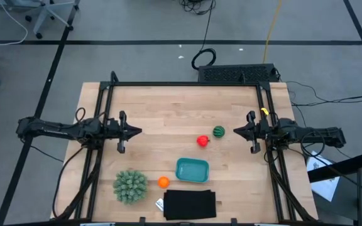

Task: Pick and placing Produce into tupperware
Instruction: Put the green watermelon into the blue bin

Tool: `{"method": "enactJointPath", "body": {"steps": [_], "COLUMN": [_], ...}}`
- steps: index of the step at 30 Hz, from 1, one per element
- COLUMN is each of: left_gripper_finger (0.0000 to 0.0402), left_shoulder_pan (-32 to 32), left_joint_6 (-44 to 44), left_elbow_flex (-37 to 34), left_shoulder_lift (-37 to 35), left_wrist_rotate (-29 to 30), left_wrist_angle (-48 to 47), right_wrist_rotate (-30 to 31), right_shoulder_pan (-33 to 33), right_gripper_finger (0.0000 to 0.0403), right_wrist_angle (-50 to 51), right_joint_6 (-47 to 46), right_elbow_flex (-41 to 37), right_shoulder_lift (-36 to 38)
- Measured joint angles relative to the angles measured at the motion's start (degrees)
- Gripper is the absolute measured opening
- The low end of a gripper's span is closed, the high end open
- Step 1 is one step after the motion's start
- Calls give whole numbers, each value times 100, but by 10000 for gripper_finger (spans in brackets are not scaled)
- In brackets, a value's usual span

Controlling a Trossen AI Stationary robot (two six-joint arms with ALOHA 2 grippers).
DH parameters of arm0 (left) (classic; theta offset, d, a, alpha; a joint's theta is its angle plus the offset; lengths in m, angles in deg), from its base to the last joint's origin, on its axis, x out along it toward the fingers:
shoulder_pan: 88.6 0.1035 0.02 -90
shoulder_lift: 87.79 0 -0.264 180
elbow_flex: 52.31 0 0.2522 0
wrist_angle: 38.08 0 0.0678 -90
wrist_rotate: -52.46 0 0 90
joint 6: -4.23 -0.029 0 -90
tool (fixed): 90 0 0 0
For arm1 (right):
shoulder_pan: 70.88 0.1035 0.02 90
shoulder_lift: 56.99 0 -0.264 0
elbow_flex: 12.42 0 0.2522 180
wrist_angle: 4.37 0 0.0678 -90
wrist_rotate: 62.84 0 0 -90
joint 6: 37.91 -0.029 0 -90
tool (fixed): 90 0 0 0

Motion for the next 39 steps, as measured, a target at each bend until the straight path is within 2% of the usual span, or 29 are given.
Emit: {"method": "enactJointPath", "body": {"steps": [11,26,34,39], "left_gripper_finger": [31,31,31,31], "left_shoulder_pan": [2,2,1,2], "left_joint_6": [-303,-307,-307,-615], "left_elbow_flex": [0,0,0,0], "left_shoulder_lift": [0,0,0,0], "left_wrist_rotate": [-2,-7,-7,-4], "left_wrist_angle": [34,4,-20,-18], "right_wrist_rotate": [4,152,157,154], "right_shoulder_pan": [0,-4,-197,-439], "right_gripper_finger": [0,0,0,0], "right_wrist_angle": [-540,263,379,1105], "right_joint_6": [73,-87,-553,-647], "right_elbow_flex": [125,1818,2081,2542], "right_shoulder_lift": [-688,-2921,-3461,-3627]}}
